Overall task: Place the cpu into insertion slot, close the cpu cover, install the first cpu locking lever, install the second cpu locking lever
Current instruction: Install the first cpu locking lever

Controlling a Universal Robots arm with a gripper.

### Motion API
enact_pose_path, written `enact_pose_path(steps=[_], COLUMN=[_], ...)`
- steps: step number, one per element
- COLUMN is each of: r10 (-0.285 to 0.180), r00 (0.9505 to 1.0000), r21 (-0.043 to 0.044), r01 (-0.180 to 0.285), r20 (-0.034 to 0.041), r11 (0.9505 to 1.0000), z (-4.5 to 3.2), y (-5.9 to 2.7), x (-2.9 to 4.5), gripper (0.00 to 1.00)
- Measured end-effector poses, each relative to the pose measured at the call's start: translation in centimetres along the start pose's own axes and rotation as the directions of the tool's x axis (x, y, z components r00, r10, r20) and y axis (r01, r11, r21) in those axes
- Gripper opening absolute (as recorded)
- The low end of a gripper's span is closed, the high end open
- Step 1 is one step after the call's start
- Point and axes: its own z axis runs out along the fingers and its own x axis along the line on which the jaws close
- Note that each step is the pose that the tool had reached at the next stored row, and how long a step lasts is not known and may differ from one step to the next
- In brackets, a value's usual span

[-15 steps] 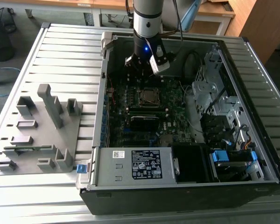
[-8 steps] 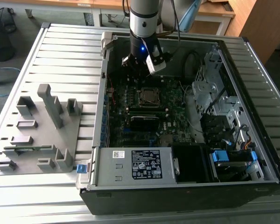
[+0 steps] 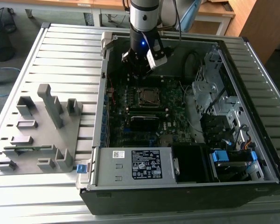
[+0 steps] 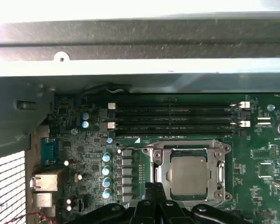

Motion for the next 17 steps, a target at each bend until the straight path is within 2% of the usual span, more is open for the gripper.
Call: enact_pose_path(steps=[5, 12, 17], r10=[0.000, 0.000, 0.000], r00=[1.0000, 1.0000, 1.0000], r21=[0.0002, 0.0030, 0.0035], r01=[0.000, 0.000, 0.000], r20=[0.0000, 0.0008, 0.0007], r11=[1.0000, 1.0000, 1.0000], z=[-0.12, -0.04, -0.16], y=[0.00, -0.05, -0.06], x=[0.01, 1.33, 1.43], gripper=[0.11, 0.11, 0.11])
